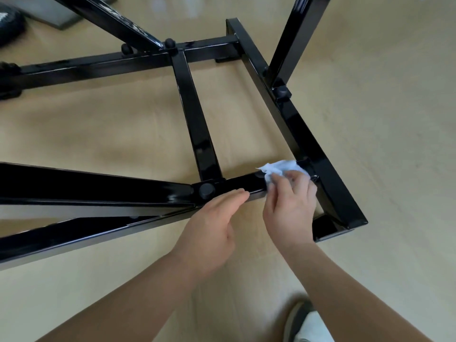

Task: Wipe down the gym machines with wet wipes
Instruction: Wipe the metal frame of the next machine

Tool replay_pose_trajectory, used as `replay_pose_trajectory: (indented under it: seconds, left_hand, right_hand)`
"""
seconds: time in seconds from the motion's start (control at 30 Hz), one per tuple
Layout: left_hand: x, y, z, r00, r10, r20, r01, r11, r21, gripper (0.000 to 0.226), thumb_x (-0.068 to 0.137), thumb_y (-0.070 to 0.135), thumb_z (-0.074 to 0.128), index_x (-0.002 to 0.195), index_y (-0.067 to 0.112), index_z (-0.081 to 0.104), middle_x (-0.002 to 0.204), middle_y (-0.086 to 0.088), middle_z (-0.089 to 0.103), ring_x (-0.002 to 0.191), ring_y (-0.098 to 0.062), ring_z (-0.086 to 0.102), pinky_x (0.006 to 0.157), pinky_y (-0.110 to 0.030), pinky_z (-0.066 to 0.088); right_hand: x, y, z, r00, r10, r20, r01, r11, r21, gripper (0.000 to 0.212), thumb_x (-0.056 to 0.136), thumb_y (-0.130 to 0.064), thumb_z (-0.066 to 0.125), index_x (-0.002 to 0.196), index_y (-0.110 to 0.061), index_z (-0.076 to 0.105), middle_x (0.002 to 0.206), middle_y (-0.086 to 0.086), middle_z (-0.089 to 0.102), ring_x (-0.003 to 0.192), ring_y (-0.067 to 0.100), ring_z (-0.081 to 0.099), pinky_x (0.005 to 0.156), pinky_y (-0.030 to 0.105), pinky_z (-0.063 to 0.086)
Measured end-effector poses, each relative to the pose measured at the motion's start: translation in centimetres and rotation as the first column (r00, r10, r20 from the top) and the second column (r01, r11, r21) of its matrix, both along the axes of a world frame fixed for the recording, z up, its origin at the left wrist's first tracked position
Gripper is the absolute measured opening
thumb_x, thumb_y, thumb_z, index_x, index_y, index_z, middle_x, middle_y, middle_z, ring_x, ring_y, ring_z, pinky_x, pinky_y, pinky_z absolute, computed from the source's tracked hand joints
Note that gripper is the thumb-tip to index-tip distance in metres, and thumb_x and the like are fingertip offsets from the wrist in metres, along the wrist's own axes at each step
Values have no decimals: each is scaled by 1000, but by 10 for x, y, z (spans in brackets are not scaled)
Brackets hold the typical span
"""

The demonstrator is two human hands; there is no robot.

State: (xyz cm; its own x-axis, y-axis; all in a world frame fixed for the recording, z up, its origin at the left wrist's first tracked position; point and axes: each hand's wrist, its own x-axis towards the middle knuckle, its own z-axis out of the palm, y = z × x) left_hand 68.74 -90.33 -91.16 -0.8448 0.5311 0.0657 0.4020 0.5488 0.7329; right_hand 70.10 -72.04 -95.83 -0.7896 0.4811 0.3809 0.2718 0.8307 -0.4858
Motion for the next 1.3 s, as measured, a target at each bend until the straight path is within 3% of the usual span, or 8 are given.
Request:
replay_pose_trajectory:
  seconds: [0.2, 0.43, 0.57, 0.7, 0.83, 0.97, 1.1, 1.3]
  left_hand:
    - [7, 0, 3, 999, -41, -28, 40, 999, -13, 74, 78, -6, 36, 147, 17, 54, 151, 5, 54, 141, -4, 45, 115, -20, 36]
    - [12, -5, -1, 998, -66, 7, 67, 995, -75, 79, 78, -16, 43, 149, 18, 52, 154, 4, 50, 143, -4, 39, 117, -12, 28]
    - [20, -10, -5, 995, -103, 9, 104, 986, -129, 84, 82, -17, 43, 156, 21, 41, 165, 8, 32, 153, -1, 21, 123, -22, 25]
    - [24, -21, -13, 969, -217, -119, 158, 912, -378, 80, 83, 1, 25, 162, 10, 23, 172, -4, 8, 159, -14, -1, 128, -35, 14]
    - [25, -37, -14, 948, -291, -127, 201, 859, -471, 76, 81, 4, 38, 157, 8, 36, 167, -8, 29, 156, -20, 22, 123, -36, 30]
    - [23, -49, -1, 986, -165, 25, 161, 903, -399, 60, 110, 30, 33, 164, 27, 8, 170, 14, -2, 155, 2, -3, 123, -15, -2]
    - [28, -47, 14, 975, -55, 214, 117, 951, -285, 69, 103, 60, 21, 164, 31, 6, 169, 21, -2, 150, 13, -8, 117, -6, -3]
    - [29, -55, 10, 981, -90, 171, 136, 950, -280, 67, 104, 61, 26, 164, 31, 16, 170, 16, 11, 152, 10, -1, 124, -16, 8]
  right_hand:
    - [13, -10, 2, 976, 218, 3, -214, 961, -172, 35, 106, -19, 41, 134, -7, 57, 136, 8, 60, 136, 32, 48, 113, 45, 42]
    - [0, 16, -8, 961, 141, 239, -114, 986, -122, 65, 107, -45, 18, 163, -14, 27, 173, 6, 8, 160, 22, -5, 127, 32, -3]
    - [4, 14, -8, 960, 196, 200, -153, 965, -211, 65, 108, -46, 17, 165, -16, 13, 173, -1, -12, 156, 16, -24, 128, 39, -8]
    - [22, -29, -9, 901, 422, 100, -375, 874, -310, 59, 110, -33, 24, 164, -10, 14, 173, 2, -7, 158, 18, -17, 128, 29, -5]
    - [23, -16, -16, 826, 560, 66, -533, 813, -235, 55, 109, -29, 29, 162, -14, 27, 173, 1, 12, 160, 20, -2, 128, 28, 3]
    - [10, 31, -12, 951, 269, 150, -233, 946, -224, 57, 110, -40, 25, 163, -20, 27, 174, 0, 6, 159, 15, -11, 130, 43, 2]
    - [-2, 11, -5, 951, 209, 227, -132, 941, -313, 79, 101, -61, 14, 165, -15, 14, 173, 3, -11, 154, 18, -28, 127, 44, -12]
    - [22, -57, -22, 786, 599, 149, -579, 799, -159, 70, 108, -48, 15, 165, -9, 7, 173, 11, -11, 157, 35, -21, 128, 44, -8]
